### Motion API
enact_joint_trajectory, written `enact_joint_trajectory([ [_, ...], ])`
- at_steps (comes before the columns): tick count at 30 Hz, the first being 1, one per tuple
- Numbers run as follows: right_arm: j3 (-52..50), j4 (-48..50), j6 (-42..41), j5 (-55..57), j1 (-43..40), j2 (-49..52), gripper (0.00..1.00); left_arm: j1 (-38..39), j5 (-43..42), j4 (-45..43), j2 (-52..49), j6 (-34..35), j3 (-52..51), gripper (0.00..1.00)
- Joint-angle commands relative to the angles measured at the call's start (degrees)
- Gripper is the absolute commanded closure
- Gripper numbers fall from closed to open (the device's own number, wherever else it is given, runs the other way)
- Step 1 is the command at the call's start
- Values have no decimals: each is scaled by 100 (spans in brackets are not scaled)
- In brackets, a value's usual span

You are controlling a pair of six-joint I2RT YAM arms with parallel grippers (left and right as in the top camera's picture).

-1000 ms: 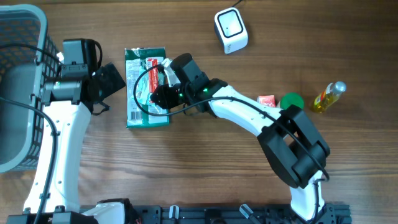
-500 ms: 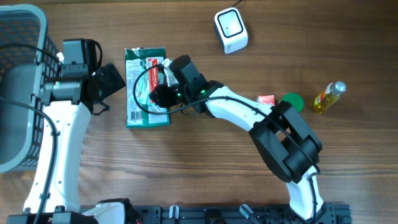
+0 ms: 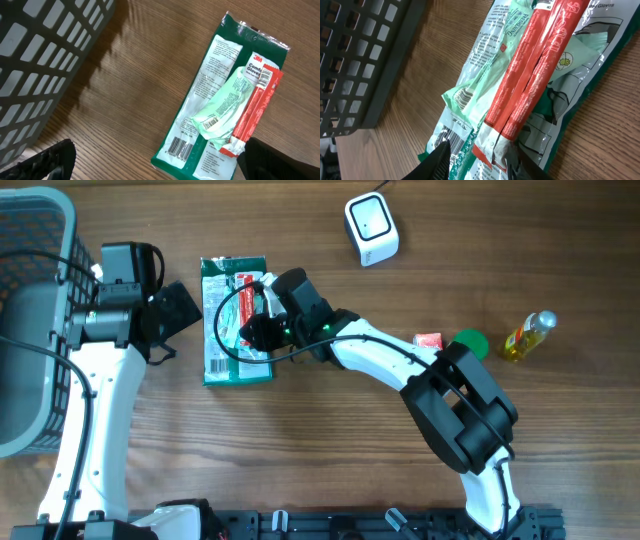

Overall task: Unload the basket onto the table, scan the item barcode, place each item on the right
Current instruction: 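Grasp the red tubes with the right gripper and pull them off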

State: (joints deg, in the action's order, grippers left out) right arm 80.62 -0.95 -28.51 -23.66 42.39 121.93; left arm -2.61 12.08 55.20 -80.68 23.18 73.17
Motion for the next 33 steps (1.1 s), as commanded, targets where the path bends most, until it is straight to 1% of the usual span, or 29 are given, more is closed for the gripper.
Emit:
enact_joint_trajectory([
  [1, -66, 28, -35, 103, 4, 153, 63, 26, -9, -13, -11, -46, 0, 0],
  [18, -76, 28, -48, 256, 4, 195, 62, 26, -9, -13, -11, -46, 0, 0],
  [19, -76, 31, -46, 254, 4, 212, 61, 26, -9, -13, -11, -46, 0, 0],
  [20, -76, 39, -68, 256, 4, 254, 57, 26, -9, -13, -11, -46, 0, 0],
  [23, -76, 55, -170, 254, 4, 350, 57, 26, -9, -13, -11, -46, 0, 0],
  [30, -76, 120, -317, 247, 4, 433, 59, 26, -9, -13, -11, -46, 0, 0],
  [33, -76, 136, -315, 247, 4, 433, 62, 26, -9, -13, -11, -46, 0, 0],
])
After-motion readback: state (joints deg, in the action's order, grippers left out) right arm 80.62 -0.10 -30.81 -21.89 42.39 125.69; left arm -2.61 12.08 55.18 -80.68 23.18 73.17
